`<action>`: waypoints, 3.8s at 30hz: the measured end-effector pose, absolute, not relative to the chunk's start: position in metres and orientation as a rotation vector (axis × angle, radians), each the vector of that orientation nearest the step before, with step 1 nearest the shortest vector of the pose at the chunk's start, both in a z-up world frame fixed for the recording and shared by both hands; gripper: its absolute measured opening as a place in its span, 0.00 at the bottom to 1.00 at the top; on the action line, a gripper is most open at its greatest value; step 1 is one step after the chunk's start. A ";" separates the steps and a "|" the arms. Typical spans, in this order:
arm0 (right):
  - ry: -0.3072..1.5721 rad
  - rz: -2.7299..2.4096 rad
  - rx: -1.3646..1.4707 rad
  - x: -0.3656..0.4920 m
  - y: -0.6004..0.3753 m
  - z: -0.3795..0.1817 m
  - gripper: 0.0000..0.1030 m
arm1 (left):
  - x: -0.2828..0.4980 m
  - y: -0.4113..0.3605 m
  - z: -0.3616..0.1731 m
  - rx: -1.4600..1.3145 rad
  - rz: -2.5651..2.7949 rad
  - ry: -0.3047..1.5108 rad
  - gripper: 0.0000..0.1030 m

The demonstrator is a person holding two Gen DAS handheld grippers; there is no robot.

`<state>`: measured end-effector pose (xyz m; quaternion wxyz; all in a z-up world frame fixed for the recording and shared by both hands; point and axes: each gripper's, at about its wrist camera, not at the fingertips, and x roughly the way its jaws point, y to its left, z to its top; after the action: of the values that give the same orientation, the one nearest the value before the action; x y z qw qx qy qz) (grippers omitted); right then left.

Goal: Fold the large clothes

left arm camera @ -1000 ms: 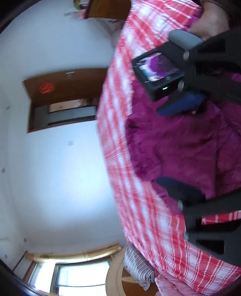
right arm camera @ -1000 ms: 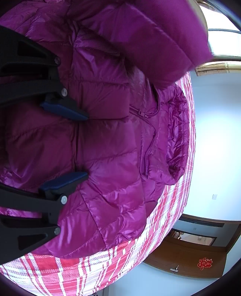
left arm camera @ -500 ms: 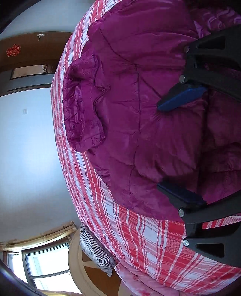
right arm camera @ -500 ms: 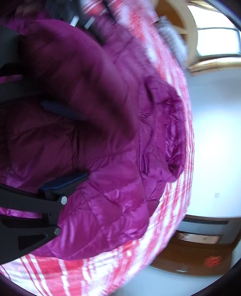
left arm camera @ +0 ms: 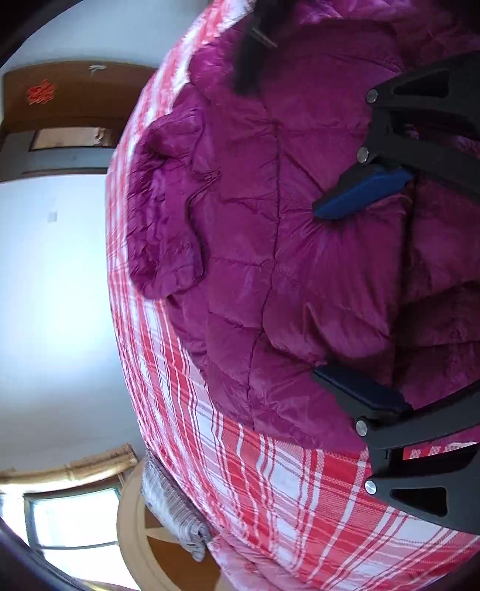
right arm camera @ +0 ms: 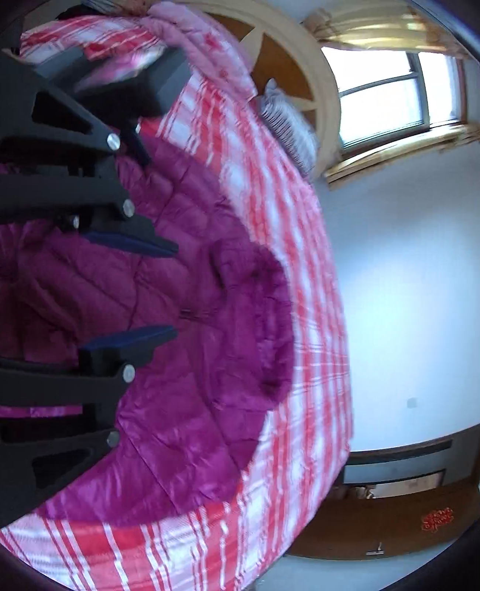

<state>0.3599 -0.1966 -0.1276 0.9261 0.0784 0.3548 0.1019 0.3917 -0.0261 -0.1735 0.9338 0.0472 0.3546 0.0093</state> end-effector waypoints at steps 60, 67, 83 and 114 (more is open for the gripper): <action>0.855 0.044 -0.188 0.370 -0.158 -0.199 0.36 | 0.474 0.036 -0.201 -0.002 0.077 0.884 0.94; 0.855 0.035 -0.203 0.370 -0.156 -0.199 0.36 | 0.474 0.036 -0.201 -0.002 0.077 0.884 0.94; 0.772 0.038 -0.159 0.358 -0.159 -0.152 0.50 | 0.473 0.036 -0.201 -0.001 0.078 0.877 0.94; 0.871 0.119 -0.209 0.377 -0.139 -0.200 0.49 | 0.473 0.032 -0.201 0.022 0.094 0.877 0.96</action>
<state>0.3765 -0.1386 -0.1998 0.8998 -0.1010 0.4206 0.0574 0.4727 0.0321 -0.2009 0.9042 0.0104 0.4246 0.0457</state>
